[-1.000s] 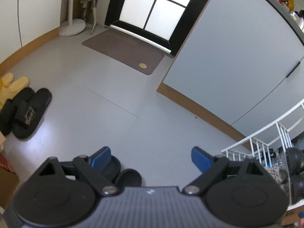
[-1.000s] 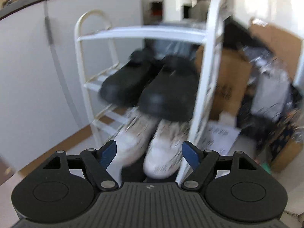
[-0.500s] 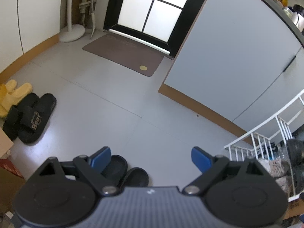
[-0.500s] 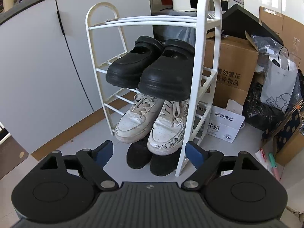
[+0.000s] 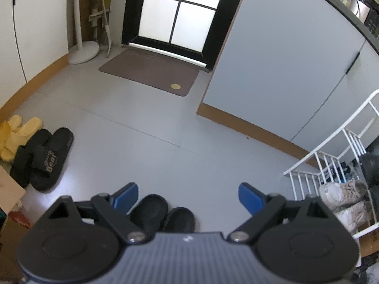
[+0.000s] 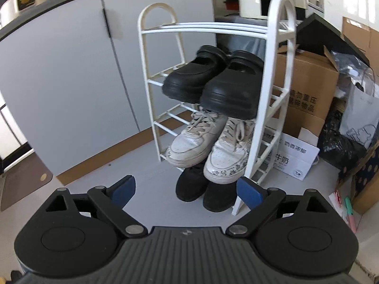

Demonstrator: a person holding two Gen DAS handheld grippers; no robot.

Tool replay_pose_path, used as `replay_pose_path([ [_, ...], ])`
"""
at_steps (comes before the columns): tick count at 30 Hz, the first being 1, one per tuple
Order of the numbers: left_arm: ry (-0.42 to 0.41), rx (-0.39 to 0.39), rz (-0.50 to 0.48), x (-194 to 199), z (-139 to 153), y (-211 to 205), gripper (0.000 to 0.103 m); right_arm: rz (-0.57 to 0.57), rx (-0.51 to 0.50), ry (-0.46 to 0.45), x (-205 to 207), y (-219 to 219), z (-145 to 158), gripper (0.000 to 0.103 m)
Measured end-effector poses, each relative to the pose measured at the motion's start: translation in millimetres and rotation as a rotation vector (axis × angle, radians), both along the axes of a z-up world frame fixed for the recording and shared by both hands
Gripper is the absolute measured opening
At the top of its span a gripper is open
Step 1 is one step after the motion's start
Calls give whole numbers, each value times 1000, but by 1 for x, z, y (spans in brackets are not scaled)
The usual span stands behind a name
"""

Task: Organize scattered shoes
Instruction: 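Withdraw the right tool and lower it toward the second black clog pair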

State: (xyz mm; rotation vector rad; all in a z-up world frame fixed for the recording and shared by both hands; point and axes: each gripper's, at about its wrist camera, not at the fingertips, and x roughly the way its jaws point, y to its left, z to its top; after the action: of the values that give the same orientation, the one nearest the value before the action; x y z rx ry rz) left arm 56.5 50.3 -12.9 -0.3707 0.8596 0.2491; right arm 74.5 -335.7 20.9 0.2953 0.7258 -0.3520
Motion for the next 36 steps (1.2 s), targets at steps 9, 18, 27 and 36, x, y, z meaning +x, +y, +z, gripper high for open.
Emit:
replay_pose_path([
  [9,42,97,-73,-14,-16,42,93,171,-15,33,-8,21,-21,96],
  [18,85,142,-66,-23,-33,76,93,266,-28,5,-20,48,-41,96],
  [27,103,132,-45,-26,-37,89,93,342,28,4,-42,87,-88,96],
  [36,112,123,-22,-23,-38,95,93,369,58,-13,-52,109,-125,96],
])
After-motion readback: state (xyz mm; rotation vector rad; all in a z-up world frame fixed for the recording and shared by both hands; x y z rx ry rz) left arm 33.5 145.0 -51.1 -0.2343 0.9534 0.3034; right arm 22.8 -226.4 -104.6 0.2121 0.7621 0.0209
